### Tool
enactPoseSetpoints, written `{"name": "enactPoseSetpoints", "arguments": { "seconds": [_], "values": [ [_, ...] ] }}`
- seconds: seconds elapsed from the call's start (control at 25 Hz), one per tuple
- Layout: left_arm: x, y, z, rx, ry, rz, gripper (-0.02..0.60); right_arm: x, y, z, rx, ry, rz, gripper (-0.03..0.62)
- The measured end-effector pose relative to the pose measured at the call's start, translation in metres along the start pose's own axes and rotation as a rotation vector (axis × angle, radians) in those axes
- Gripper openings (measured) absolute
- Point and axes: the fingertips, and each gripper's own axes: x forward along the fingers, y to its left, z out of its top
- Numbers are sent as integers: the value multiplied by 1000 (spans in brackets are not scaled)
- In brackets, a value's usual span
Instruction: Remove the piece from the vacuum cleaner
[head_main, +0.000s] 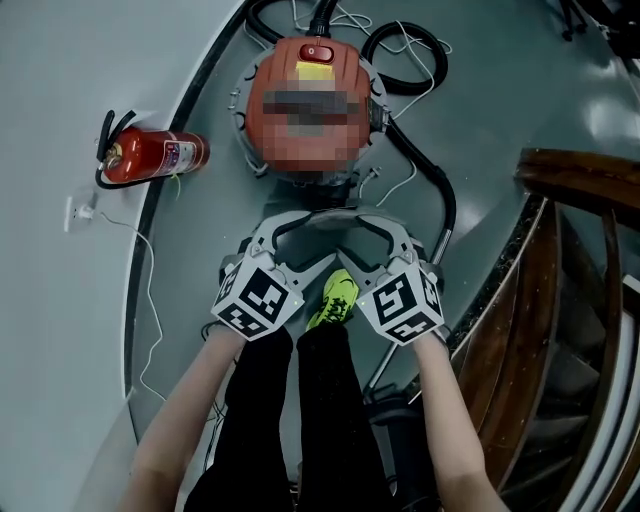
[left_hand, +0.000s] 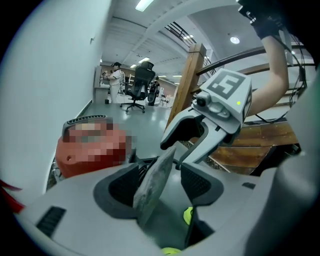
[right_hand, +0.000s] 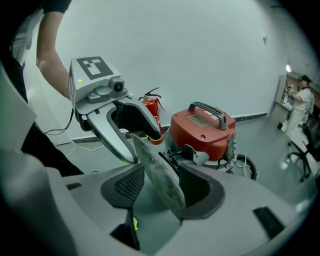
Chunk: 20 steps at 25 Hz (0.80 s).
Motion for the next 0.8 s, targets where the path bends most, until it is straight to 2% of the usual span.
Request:
{"name": "enactPoseSetpoints", "arguments": {
  "seconds": [0.32,0.8],
  "values": [
    [17,10,-11,10,36,5,265,18,-12,-8,-76,57,16,247],
    [34,26,-26,3,72,-1,267,44,-17,-19,-126,139,78,249]
  ]
}}
